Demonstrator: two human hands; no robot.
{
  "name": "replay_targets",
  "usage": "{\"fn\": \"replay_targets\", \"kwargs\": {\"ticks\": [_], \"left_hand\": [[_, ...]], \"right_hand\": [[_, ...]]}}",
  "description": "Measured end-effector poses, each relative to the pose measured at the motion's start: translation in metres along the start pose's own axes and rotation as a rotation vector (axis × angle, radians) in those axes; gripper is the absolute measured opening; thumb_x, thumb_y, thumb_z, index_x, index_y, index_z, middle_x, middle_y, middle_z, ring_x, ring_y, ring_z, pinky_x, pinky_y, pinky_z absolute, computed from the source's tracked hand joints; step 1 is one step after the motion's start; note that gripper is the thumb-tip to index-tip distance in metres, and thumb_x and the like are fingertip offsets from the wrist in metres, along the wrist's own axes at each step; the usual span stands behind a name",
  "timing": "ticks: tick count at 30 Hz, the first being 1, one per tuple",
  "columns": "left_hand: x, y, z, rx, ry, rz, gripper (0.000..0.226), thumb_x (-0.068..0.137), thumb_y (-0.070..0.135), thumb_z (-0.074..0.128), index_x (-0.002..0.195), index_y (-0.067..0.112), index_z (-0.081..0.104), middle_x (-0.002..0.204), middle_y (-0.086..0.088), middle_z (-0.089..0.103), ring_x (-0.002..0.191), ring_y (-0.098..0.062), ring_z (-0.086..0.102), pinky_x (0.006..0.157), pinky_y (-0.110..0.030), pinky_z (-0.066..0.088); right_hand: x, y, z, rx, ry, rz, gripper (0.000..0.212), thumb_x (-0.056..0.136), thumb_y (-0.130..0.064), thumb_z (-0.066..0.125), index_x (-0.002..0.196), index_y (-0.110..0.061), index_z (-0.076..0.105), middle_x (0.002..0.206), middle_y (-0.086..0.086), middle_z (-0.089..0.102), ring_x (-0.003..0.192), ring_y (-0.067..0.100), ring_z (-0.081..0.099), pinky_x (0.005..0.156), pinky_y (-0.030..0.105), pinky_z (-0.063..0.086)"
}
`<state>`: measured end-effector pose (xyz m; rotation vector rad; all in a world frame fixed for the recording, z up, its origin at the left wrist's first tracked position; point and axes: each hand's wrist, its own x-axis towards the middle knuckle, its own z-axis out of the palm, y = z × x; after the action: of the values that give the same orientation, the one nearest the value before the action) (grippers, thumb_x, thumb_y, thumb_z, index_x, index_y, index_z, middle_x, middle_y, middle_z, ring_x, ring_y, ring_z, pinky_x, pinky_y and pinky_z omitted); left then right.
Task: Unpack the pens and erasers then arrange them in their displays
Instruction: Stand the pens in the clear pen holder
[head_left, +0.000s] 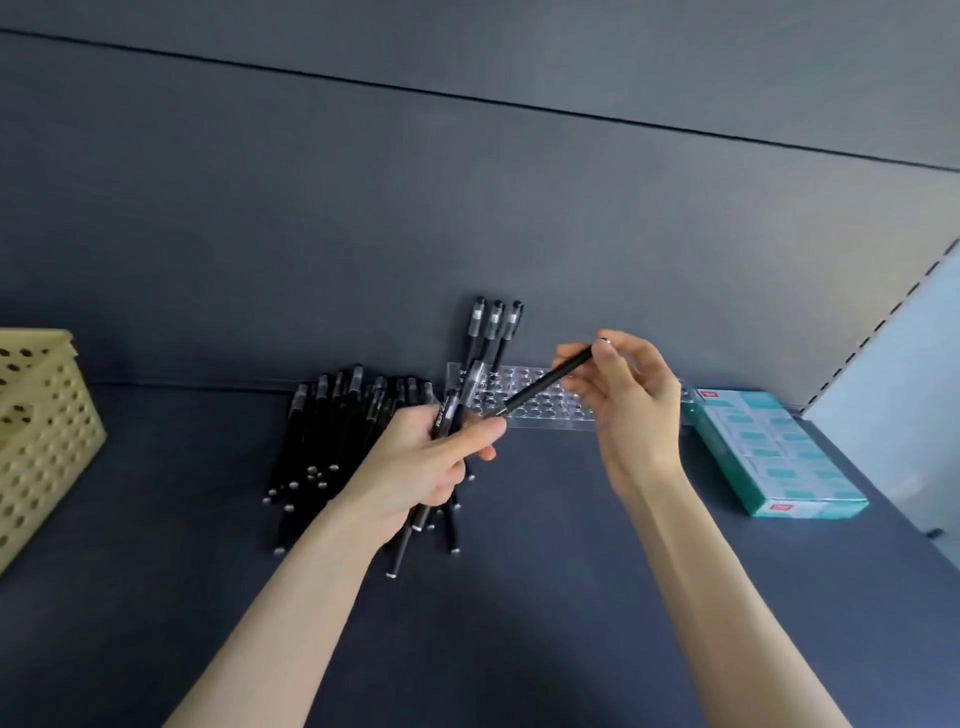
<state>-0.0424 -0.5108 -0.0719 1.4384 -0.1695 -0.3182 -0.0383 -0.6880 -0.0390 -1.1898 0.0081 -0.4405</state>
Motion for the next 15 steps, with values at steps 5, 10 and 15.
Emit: {"fn": "replay_targets", "kwargs": {"ticks": [5,10,15], "left_hand": [[0.005,-0.007,0.028,-0.093,0.278,0.133,0.016,0.082,0.019,0.073,0.066,0.019,0.071,0.063,-0.008,0.047,0.041,-0.007,0.025,0.037,-0.017,0.018],[0.008,-0.007,0.044,-0.070,0.361,0.174,0.019,0.084,0.016,0.071,0.069,0.009,0.061,0.045,0.009,0.040,0.036,-0.006,0.024,0.036,-0.016,0.019],[0.017,-0.008,0.066,0.011,0.283,0.179,0.019,0.085,0.017,0.070,0.072,0.009,0.059,0.047,0.012,0.040,0.038,-0.006,0.026,0.037,-0.017,0.019]], "right_hand": [[0.006,-0.007,-0.050,-0.103,-0.154,0.149,0.011,0.086,0.002,0.060,0.085,-0.009,0.059,0.074,0.007,0.070,0.068,0.019,0.068,0.067,0.024,0.054],[0.000,-0.004,-0.072,-0.576,-0.481,0.159,0.014,0.078,-0.007,0.073,0.078,-0.020,0.071,0.072,-0.002,0.072,0.066,0.006,0.065,0.067,0.016,0.050],[0.002,0.001,-0.066,-0.753,-0.543,0.016,0.012,0.078,-0.016,0.075,0.077,-0.027,0.072,0.075,-0.001,0.072,0.070,0.016,0.065,0.072,0.025,0.051]]}}
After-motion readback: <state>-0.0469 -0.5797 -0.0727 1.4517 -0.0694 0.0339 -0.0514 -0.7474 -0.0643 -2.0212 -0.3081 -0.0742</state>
